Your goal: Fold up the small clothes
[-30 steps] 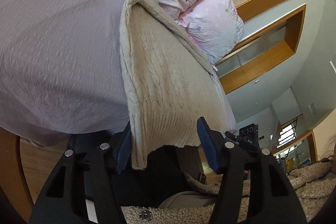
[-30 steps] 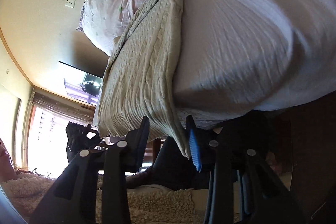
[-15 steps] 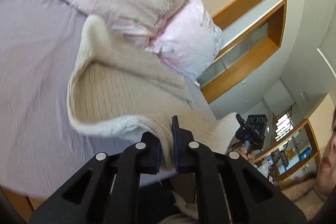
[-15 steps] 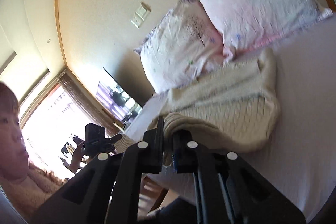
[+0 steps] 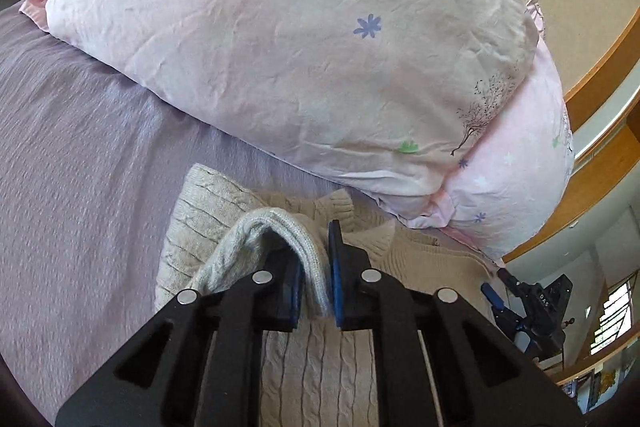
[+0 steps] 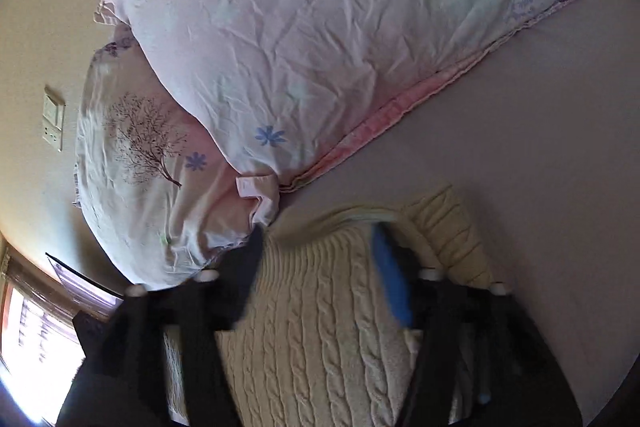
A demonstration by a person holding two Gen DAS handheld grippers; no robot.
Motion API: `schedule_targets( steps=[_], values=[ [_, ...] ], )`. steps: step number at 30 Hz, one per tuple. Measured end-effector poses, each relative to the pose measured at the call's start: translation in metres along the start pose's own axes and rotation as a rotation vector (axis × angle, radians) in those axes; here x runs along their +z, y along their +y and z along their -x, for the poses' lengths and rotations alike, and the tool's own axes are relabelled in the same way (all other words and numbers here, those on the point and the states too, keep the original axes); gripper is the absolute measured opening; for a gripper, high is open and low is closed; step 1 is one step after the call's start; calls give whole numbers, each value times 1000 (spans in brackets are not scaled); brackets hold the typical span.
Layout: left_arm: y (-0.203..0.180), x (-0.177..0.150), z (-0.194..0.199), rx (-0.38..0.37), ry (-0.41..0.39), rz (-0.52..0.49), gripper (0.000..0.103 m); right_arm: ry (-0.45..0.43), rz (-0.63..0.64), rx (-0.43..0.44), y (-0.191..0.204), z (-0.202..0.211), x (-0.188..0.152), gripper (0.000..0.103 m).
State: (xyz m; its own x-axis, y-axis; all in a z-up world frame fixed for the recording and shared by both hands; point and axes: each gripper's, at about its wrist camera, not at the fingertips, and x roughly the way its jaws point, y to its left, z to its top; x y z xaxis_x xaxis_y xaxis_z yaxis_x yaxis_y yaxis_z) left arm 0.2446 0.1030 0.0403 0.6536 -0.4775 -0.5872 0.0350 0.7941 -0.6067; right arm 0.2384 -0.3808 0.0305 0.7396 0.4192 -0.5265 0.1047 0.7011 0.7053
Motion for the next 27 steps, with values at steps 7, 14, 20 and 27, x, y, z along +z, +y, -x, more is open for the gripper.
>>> schedule_targets(
  steps=[7,14,20,27],
  values=[
    [22,-1,67,23,-76,-4,101,-203,19,84,-13,49,-2,101],
    [64,-23,28,15,163,97,65,-147,-52,151,-23,47,4,101],
    [70,-41,5,-109,200,203,24,-57,-106,237,-17,35,0,101],
    [0,-37,22,-393,115,276,18,-93,-37,268,1,59,6,101]
  ],
)
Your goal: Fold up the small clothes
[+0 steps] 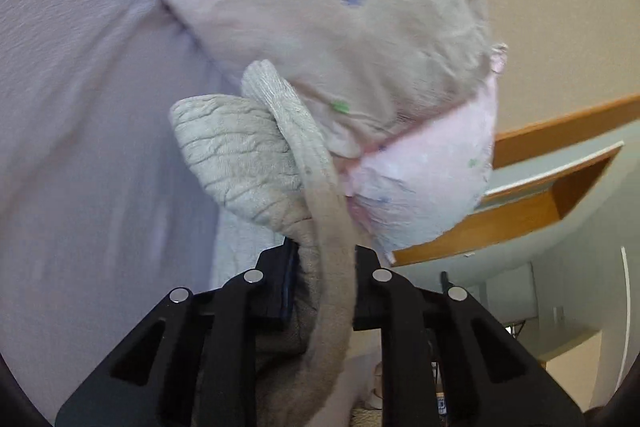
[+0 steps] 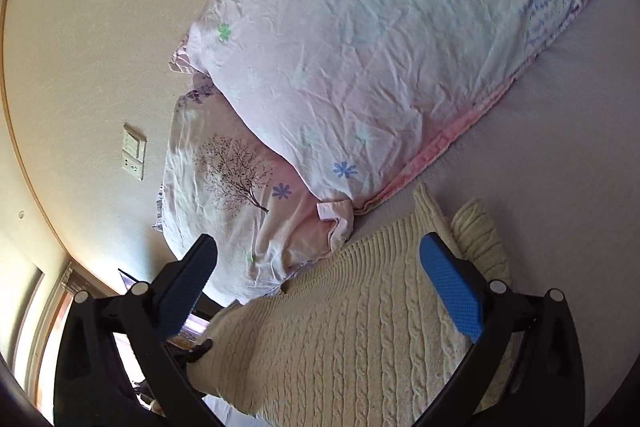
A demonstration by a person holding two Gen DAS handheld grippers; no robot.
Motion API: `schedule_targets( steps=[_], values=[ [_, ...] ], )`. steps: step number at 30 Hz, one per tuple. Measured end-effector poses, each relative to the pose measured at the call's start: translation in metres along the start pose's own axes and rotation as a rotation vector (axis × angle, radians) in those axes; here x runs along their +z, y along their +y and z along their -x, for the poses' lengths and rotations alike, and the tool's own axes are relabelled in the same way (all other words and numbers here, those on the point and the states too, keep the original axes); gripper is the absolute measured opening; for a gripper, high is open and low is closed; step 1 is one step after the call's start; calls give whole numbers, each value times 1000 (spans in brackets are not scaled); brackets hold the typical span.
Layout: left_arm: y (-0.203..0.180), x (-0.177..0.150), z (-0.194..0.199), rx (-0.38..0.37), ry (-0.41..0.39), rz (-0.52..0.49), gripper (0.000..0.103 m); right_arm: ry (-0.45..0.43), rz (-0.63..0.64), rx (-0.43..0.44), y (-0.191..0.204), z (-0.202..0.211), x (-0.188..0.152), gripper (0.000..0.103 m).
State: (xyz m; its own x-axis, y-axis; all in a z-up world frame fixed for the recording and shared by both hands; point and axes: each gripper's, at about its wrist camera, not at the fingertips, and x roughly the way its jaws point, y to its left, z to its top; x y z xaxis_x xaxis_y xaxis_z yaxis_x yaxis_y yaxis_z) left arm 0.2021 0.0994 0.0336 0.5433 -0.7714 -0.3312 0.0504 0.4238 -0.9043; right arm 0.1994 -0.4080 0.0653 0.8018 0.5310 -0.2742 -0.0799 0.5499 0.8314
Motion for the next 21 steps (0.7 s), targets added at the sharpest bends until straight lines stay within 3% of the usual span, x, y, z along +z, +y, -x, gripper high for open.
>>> schedule_targets(
  steps=[3,5,8,9,11,12,13,14,15,16,18,19,21],
  values=[
    [-59,-18,-55,-142,62,-67,17,-88,103,-70,12,22,10,101],
    [-85,-37,-113,-213,140,-76,17,-134,172,-133,14,34,16,101],
    [-93,-74,-215,-237,345,33,18,-115,175,-190,1,40,28,101],
    [-93,-83,-237,-238,416,70,23,-93,141,-182,-7,41,32,101],
    [-94,-92,-247,-272,444,85,24,-55,54,-132,-24,44,39,101],
    [-97,-90,-237,-271,411,40,36,-32,13,-102,-32,44,41,101],
    [-101,-85,-221,-252,360,-19,49,-5,-19,-78,-38,43,43,101],
    [-102,-77,-202,-217,292,-70,78,35,-51,-63,-43,40,44,101],
    [-103,-70,-182,-144,215,-127,90,73,-70,-62,-47,34,44,101],
    [-103,-64,-163,-46,150,-200,90,115,-85,-82,-49,27,43,101],
    [-99,-59,-142,147,101,-312,90,212,-88,-146,-51,9,37,101],
    [-93,-60,-139,234,101,-339,90,245,-87,-158,-52,4,33,101],
    [-79,-60,-144,312,155,-333,90,298,-82,-162,-52,-7,24,101]
  ],
)
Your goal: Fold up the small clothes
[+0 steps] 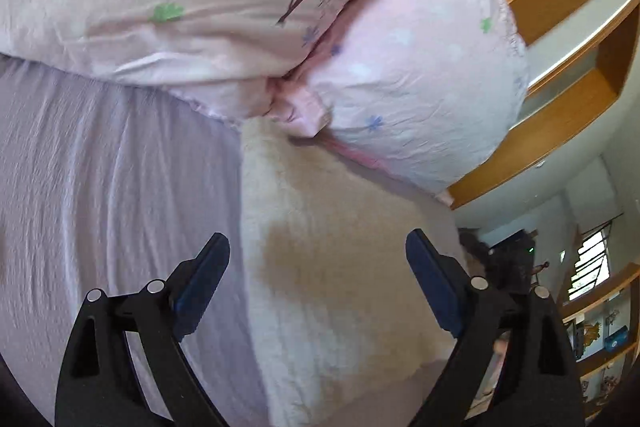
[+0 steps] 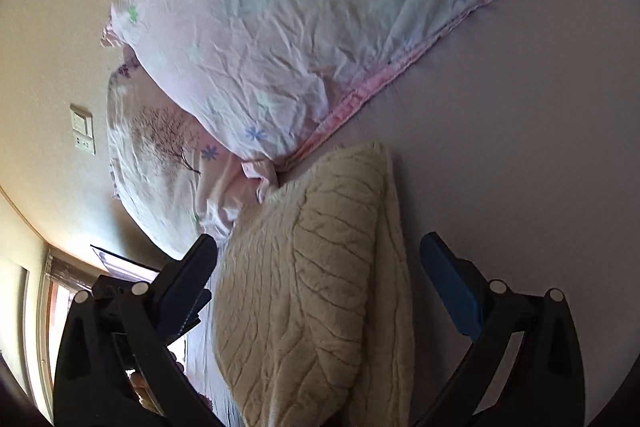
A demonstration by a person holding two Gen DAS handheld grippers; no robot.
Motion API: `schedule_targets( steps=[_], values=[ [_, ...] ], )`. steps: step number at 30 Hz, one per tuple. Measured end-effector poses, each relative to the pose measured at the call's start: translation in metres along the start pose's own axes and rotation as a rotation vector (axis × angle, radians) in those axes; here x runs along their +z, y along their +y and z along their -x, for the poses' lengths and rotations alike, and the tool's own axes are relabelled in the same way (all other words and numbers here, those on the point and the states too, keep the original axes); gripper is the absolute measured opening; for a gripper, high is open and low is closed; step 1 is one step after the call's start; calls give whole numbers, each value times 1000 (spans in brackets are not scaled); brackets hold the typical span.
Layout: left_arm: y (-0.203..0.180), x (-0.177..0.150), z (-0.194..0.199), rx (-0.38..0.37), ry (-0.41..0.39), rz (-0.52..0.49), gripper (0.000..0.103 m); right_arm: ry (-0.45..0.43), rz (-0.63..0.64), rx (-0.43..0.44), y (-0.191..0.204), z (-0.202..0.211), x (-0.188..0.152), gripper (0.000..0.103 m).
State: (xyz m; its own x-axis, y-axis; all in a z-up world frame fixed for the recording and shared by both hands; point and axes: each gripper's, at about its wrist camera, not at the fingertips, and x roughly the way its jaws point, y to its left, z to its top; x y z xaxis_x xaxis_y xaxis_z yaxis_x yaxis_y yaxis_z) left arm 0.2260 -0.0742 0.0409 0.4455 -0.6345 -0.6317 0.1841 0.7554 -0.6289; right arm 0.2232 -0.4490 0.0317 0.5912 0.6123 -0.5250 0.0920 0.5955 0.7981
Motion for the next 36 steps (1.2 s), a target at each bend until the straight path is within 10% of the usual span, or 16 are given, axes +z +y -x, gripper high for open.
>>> schedule_targets(
  steps=[3,7,11,15,21,27,28,29,31,36],
  values=[
    [10,-16,-21,10,81,10,90,46,18,-21,1,-14,-5,87],
    [9,-28,-43,-29,58,14,89,50,14,-53,-5,-20,-9,39],
    [15,-26,-31,-63,55,-5,47,36,21,2,7,-17,-19,32],
    [26,-25,22,-40,25,-120,42,101,85,123,44,-32,-36,30],
    [52,-16,79,273,-113,-205,49,38,306,-162,97,-75,-57,52],
    [41,-51,132,329,-297,-282,81,13,285,-37,101,-32,-74,56],
    [39,-61,134,318,-288,-279,84,50,311,-56,105,-38,-80,48],
    [38,-69,137,312,-280,-275,90,81,348,-96,108,-48,-84,9],
    [34,-88,137,309,-259,-273,91,45,386,-250,111,-63,-84,9],
    [21,-128,120,389,-235,-282,102,-32,291,-308,96,-52,-81,10]
  ],
)
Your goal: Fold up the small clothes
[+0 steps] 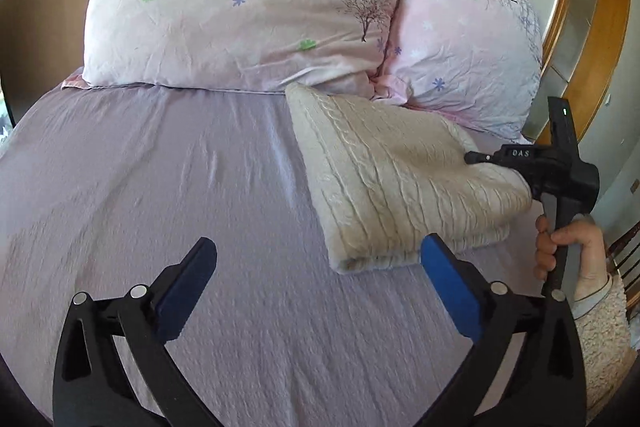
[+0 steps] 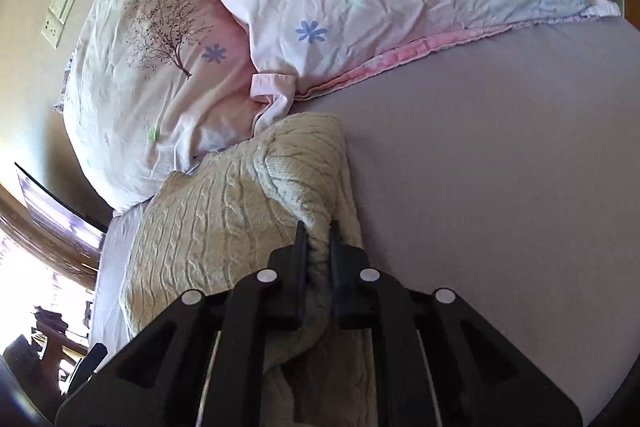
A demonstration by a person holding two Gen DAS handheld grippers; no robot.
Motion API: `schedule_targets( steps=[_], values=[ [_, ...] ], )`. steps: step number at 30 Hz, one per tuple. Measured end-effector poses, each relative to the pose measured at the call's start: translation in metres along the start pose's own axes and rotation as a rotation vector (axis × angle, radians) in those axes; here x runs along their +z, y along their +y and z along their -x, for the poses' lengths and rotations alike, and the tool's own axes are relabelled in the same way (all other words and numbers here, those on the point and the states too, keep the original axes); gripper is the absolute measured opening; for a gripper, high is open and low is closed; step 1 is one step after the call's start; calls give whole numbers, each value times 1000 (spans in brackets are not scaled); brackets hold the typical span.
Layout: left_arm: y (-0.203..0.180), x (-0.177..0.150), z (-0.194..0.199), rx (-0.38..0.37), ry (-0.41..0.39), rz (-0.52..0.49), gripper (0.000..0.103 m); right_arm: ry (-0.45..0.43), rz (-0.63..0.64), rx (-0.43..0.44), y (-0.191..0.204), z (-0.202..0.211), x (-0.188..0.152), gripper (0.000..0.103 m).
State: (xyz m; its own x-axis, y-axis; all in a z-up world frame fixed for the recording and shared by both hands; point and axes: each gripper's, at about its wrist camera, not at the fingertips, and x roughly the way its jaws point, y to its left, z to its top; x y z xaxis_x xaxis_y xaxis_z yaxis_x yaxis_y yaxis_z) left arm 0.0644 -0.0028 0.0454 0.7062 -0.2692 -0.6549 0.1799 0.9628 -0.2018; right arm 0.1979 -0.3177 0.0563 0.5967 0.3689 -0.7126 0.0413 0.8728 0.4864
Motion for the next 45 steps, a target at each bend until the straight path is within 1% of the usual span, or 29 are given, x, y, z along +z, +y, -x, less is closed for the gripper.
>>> schedule_targets(
  steps=[1,2,3,4,5,6,7,9,11,13,14,16,19,21,22,24,28,45],
  values=[
    [-4,-3,-3,-10,13,-5,102,-17,27,-19,7,6,-3,13],
    [-7,-6,-6,-7,27,-5,102,-46,53,-43,14,18,-9,20],
    [-10,-8,-11,12,42,-4,102,-81,74,-65,19,33,-15,31],
    [-13,-10,-16,42,62,-10,102,-110,87,-86,23,47,-20,78],
    [-15,-12,-22,72,88,-24,102,-139,101,-99,28,60,-26,98],
    [-17,-14,-27,90,109,-37,102,-173,128,-81,31,76,-36,101],
    [-19,-16,-32,97,124,-46,102,-186,162,-65,36,85,-44,101],
    [-19,-21,-40,95,142,-38,102,-158,229,-78,44,93,-63,101],
    [-18,-23,-47,101,169,-19,102,-100,267,-92,45,91,-80,101],
    [-20,-25,-48,129,154,-32,102,-24,288,-92,47,79,-95,101],
    [-21,-26,-50,134,161,-35,102,-1,298,-111,48,80,-104,101],
    [-24,-27,-52,160,161,-50,102,42,331,-168,53,65,-114,101],
    [-30,-29,-56,199,179,-104,102,91,366,-237,61,43,-119,101],
    [-31,-30,-56,198,178,-114,102,116,389,-292,65,34,-122,101],
    [-30,-30,-56,197,176,-114,102,103,411,-319,68,32,-126,101],
    [-30,-30,-56,200,174,-114,102,81,404,-303,66,34,-128,101],
    [-30,-30,-55,201,172,-113,102,61,399,-315,65,35,-130,101],
    [-31,-31,-55,201,169,-114,102,59,399,-318,65,36,-131,101]
  ],
)
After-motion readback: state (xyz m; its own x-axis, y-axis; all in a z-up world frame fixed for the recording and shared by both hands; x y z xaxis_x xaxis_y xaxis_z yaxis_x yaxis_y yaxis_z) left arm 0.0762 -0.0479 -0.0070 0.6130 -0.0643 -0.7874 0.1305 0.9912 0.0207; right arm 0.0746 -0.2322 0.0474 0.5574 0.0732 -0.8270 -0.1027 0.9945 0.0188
